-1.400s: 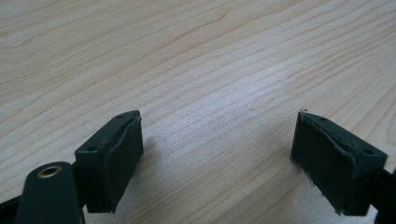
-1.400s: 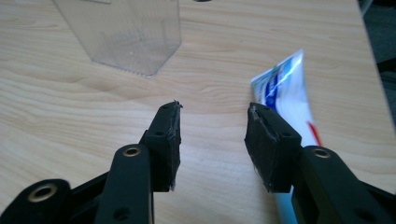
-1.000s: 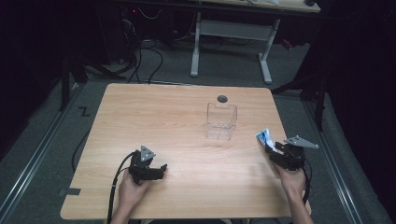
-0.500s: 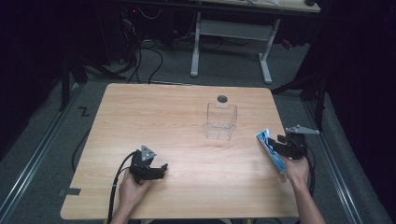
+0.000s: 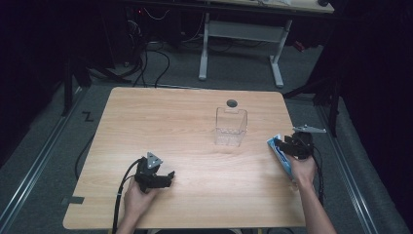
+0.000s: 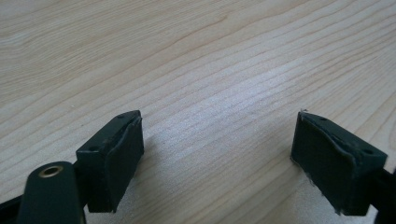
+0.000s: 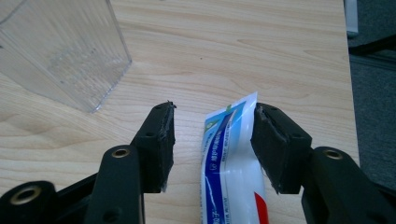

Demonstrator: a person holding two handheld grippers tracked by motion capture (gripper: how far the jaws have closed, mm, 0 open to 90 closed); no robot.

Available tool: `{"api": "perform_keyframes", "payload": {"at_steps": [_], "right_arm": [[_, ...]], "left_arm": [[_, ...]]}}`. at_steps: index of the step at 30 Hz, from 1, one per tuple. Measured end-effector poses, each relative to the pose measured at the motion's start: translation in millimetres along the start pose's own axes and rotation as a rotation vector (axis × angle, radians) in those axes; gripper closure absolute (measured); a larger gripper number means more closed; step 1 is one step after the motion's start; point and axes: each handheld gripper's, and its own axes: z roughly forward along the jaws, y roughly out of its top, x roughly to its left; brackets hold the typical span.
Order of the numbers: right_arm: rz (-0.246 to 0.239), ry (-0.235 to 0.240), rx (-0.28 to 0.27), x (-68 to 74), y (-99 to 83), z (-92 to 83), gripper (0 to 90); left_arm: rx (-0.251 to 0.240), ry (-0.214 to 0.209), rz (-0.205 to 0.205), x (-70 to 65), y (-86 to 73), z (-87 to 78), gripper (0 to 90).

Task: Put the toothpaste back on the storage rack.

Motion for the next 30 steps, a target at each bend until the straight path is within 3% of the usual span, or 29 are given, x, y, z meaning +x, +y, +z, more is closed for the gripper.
{"api": "perform_keyframes", "payload": {"at_steps": [5, 9, 14, 19, 23, 26, 30], "right_arm": [[0.012, -0.025, 0.060, -10.6, -1.9, 4.7, 46.8], [0.007, -0.032, 0.069, -12.5, -2.1, 5.4, 45.7], [-0.003, -0.032, 0.124, -8.1, -2.0, 17.8, 44.0], [-0.069, -0.083, 0.195, -0.8, -2.6, 28.7, 42.0], [-0.066, -0.069, 0.223, 0.0, -2.2, 34.5, 41.0], [-0.118, -0.112, 0.245, 6.6, -3.6, 41.1, 39.8], [-0.113, -0.130, 0.301, 9.5, -2.6, 46.8, 40.6]], "left_arm": [[0.000, 0.000, 0.000, -0.1, -0.1, 0.0, 17.1], [-0.001, 0.002, 0.000, -0.3, -0.2, -0.1, 17.1], [0.000, 0.000, 0.002, -0.1, -0.2, -0.3, 17.1], [0.000, 0.000, 0.001, -0.2, -0.5, -0.6, 17.1], [0.000, -0.001, 0.001, -0.2, -0.5, -0.6, 17.1], [0.000, -0.001, 0.002, -0.2, -0.5, -0.6, 17.1], [-0.001, -0.001, 0.000, -0.3, -0.5, -0.5, 17.1]]}}
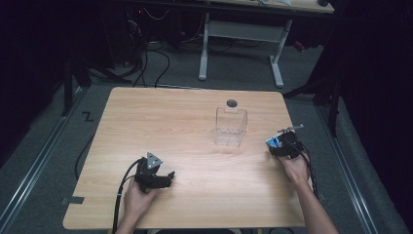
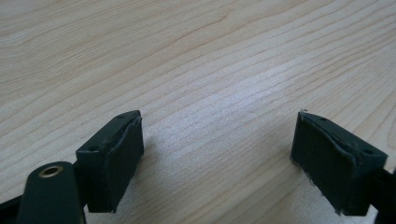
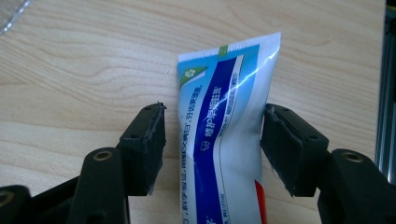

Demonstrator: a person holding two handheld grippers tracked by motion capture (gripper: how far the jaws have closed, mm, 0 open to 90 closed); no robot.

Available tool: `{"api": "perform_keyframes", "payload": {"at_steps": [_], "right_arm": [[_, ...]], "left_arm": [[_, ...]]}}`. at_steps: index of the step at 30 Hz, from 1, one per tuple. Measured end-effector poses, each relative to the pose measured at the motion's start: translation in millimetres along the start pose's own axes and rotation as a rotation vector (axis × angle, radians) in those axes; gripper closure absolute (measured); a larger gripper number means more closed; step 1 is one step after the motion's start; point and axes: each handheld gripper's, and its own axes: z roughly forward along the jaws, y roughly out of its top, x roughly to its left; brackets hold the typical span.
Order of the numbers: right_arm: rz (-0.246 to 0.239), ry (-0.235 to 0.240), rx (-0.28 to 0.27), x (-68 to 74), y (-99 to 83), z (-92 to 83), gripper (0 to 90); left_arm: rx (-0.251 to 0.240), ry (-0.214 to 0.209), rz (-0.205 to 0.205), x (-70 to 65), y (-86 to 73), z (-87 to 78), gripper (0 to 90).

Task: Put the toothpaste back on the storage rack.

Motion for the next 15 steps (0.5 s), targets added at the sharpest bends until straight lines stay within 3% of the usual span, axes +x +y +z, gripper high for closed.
{"api": "perform_keyframes", "payload": {"at_steps": [2, 5, 15], "right_arm": [[0.006, 0.001, 0.025, -1.5, -0.5, 3.6, 40.9], [0.057, 0.039, 0.018, -7.3, -1.5, 6.2, 42.9], [0.069, 0.072, 0.048, -11.5, 0.3, 5.8, 46.6]], "left_arm": [[0.000, 0.000, 0.000, 0.0, 0.0, -0.1, 17.1], [0.000, 0.000, 0.001, 0.0, -0.1, -0.1, 17.1], [0.000, -0.001, 0.002, -0.1, -0.1, -0.1, 17.0]]}}
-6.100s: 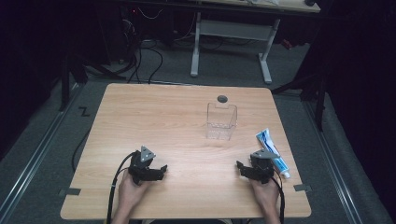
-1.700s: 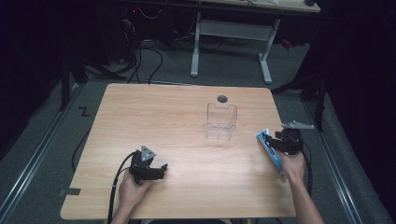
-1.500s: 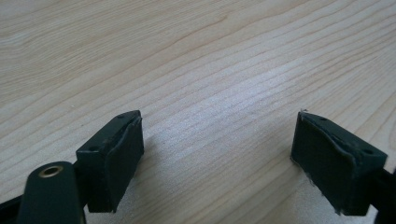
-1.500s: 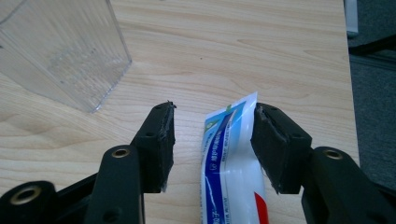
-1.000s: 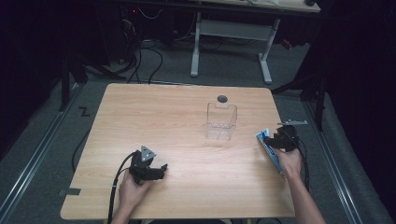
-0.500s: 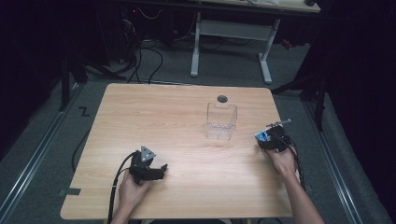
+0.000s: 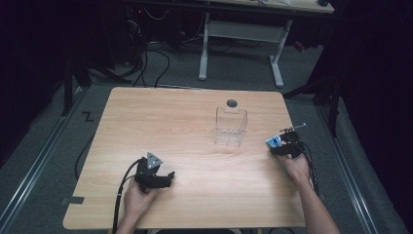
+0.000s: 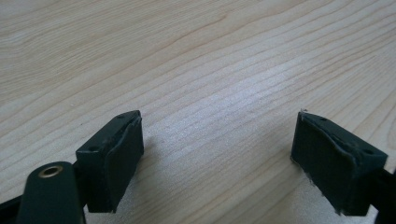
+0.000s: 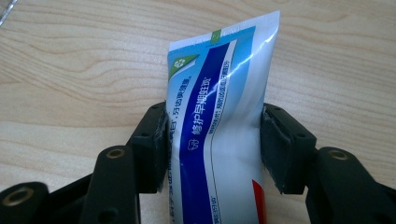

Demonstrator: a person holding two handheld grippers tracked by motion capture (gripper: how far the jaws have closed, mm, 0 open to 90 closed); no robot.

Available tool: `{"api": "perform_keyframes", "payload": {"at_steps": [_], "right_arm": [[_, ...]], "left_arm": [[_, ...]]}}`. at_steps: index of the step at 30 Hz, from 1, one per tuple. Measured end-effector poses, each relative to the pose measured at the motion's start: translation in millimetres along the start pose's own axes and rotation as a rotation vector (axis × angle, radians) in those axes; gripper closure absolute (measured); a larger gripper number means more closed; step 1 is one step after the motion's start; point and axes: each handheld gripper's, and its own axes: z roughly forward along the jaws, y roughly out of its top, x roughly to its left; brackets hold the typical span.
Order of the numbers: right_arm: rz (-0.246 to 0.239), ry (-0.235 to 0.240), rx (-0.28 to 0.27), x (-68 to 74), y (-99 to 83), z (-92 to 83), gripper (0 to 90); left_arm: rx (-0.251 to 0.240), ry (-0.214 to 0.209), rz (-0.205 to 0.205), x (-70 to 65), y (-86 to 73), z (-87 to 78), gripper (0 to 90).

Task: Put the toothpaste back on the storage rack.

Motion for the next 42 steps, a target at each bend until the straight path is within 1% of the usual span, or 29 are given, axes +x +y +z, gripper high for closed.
{"api": "perform_keyframes", "payload": {"at_steps": [1, 5, 7, 9, 12, 15, 17, 18, 19, 21, 24, 26, 28, 29, 30, 32, 33, 35, 37, 39, 42], "right_arm": [[0.000, 0.000, 0.008, 1.0, -0.2, -0.6, 46.7], [0.005, 0.003, 0.009, 4.2, -2.3, -1.8, 47.0], [-0.001, 0.004, 0.036, 3.0, 1.6, -1.6, 47.4], [0.001, -0.005, 0.047, 3.9, 2.6, -1.9, 47.6], [0.007, -0.005, 0.046, 3.8, 2.8, -1.8, 47.8], [0.022, -0.013, 0.035, 5.2, 1.1, -1.9, 48.5], [0.016, -0.011, 0.048, 4.2, 2.6, -2.2, 50.3], [0.015, -0.011, 0.056, 2.9, 3.8, -2.3, 54.2], [0.020, -0.011, 0.060, 1.6, 4.0, -3.0, 55.3], [0.023, -0.011, 0.051, 2.3, 2.4, -3.2, 56.5], [0.001, 0.002, 0.054, 1.0, 3.0, -3.4, 58.8], [0.015, 0.014, 0.059, -1.2, 3.3, -4.1, 59.8], [0.015, 0.003, 0.049, 0.9, 1.5, -4.1, 60.6], [0.011, -0.004, 0.056, 2.3, 1.4, -4.6, 61.3], [0.009, 0.000, 0.063, 1.6, 2.3, -4.6, 61.8], [0.030, 0.034, 0.092, -4.5, 7.1, -4.5, 63.3], [0.037, 0.039, 0.097, -5.4, 7.8, -4.4, 63.6], [0.030, 0.023, 0.099, -2.7, 7.3, -4.6, 64.4], [0.032, 0.024, 0.107, -2.7, 8.4, -4.6, 64.7], [0.032, 0.025, 0.099, -3.1, 7.5, -5.1, 65.4], [0.002, 0.001, 0.089, 0.3, 7.0, -5.9, 66.0]], "left_arm": [[0.001, -0.001, 0.002, 0.0, -0.2, -0.2, 17.0], [0.000, 0.003, -0.002, -0.1, -0.7, -0.6, 17.0], [0.000, 0.003, -0.003, 0.3, -0.1, -0.2, 17.0], [0.002, 0.002, -0.001, 0.2, -0.4, -0.6, 17.0], [0.001, 0.002, 0.000, 0.1, -0.6, -0.6, 17.0], [0.000, 0.002, 0.001, 0.0, -0.8, -0.8, 17.0], [0.000, 0.001, 0.000, 0.1, -0.7, -0.7, 17.0], [0.000, 0.001, 0.000, 0.1, -0.7, -0.7, 17.0], [0.000, 0.002, 0.000, 0.0, -0.8, -0.8, 17.0], [0.000, 0.001, 0.000, 0.0, -1.1, -1.0, 17.0], [-0.002, 0.003, -0.007, 0.5, -0.4, -0.3, 17.4], [-0.002, 0.003, -0.006, 0.6, -0.3, -0.1, 17.5], [0.000, 0.005, -0.004, 0.2, -1.2, -1.4, 17.6], [-0.001, 0.006, -0.006, 0.2, -1.2, -1.4, 17.8], [-0.005, 0.010, -0.014, 0.6, -0.9, -0.8, 18.0], [-0.003, 0.015, -0.018, 1.7, 0.3, 0.2, 18.4], [-0.002, 0.015, -0.018, 1.5, 0.2, 0.2, 18.3], [-0.004, 0.017, -0.014, 0.6, -0.9, -1.0, 18.7], [-0.003, 0.016, -0.015, 0.9, -0.4, -0.6, 18.7], [-0.003, 0.017, -0.016, 0.9, -0.4, -0.5, 18.7], [-0.001, 0.016, -0.016, 1.1, 0.0, -0.3, 18.7]]}}
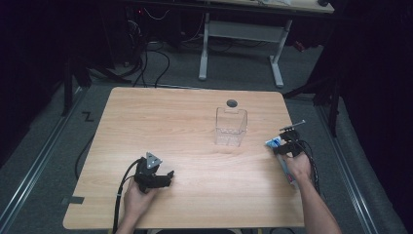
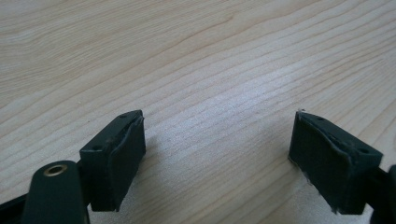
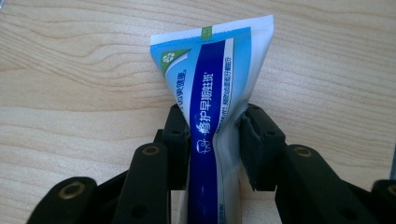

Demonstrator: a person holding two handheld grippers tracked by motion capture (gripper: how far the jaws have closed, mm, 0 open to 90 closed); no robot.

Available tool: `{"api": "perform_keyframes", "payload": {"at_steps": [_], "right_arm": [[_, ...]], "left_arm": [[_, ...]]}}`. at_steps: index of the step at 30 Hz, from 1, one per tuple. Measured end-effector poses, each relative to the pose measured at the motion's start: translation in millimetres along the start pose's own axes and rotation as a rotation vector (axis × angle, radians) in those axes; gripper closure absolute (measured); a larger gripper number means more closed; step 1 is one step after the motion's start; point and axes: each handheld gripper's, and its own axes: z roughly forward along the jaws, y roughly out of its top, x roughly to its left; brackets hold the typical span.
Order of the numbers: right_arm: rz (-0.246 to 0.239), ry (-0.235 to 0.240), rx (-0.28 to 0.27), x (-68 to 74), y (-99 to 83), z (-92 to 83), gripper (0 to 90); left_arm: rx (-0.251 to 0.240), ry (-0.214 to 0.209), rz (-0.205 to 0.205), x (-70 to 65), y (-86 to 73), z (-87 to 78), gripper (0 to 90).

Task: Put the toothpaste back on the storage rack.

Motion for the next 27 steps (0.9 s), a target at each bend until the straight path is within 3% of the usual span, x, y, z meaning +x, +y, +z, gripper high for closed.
{"api": "perform_keyframes", "payload": {"at_steps": [5, 13, 17, 21, 27], "right_arm": [[-0.029, -0.020, -0.015, 4.9, -1.2, -1.7, 68.1], [-0.006, 0.030, -0.040, 1.5, -6.3, -9.8, 72.2], [-0.036, 0.029, -0.045, 7.1, -10.6, -11.1, 72.9], [-0.011, 0.052, -0.083, 3.8, -13.0, -18.1, 73.3], [-0.012, 0.078, -0.122, 0.7, -20.0, -28.3, 73.5]], "left_arm": [[0.000, 0.001, 0.000, -0.2, -0.1, -0.1, 18.7], [0.000, 0.003, -0.002, 0.0, -0.3, -0.4, 18.9], [-0.001, 0.004, -0.003, -0.1, -0.4, -0.3, 18.9], [-0.001, 0.005, -0.001, 0.0, -0.4, -0.4, 18.9], [-0.001, 0.005, -0.001, 0.0, -0.4, -0.4, 18.9]]}}
